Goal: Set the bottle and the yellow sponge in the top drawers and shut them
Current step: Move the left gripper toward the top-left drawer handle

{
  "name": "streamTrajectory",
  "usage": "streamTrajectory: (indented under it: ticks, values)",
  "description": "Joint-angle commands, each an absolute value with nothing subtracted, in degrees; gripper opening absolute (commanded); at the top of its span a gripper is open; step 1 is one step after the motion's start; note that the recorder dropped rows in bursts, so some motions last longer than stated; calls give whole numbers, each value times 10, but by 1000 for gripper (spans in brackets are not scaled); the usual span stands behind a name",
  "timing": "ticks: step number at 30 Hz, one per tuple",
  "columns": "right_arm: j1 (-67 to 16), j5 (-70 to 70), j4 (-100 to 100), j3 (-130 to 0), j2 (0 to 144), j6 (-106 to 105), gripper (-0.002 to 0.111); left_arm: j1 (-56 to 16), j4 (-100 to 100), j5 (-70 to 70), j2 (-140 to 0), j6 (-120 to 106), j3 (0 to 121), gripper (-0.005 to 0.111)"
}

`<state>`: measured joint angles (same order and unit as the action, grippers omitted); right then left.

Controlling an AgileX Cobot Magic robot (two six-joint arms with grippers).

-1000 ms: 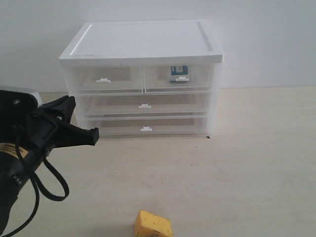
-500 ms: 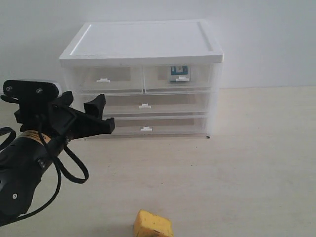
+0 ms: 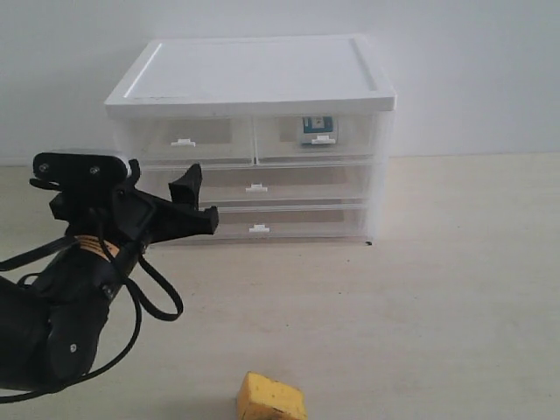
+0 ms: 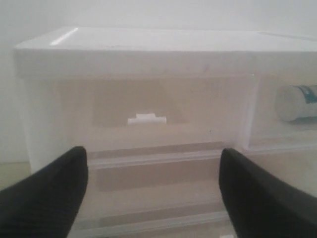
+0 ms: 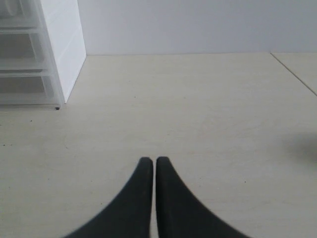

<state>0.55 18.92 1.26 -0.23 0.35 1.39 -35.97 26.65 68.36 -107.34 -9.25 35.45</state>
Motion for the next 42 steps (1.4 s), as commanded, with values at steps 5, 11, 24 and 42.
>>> streamTrajectory:
  ticks: [5, 11, 24, 42]
  values:
    - [5, 185, 16, 0, 0, 12, 0, -363, 264, 700, -1104, -90, 386, 69]
    - [5, 185, 16, 0, 0, 12, 0, -363, 296, 700, -1104, -90, 409, 69]
    - [5, 185, 16, 0, 0, 12, 0, -363, 326, 700, -1140, -133, 464, 69]
    - [5, 185, 16, 0, 0, 12, 0, -352, 349, 700, -1174, -138, 504, 69]
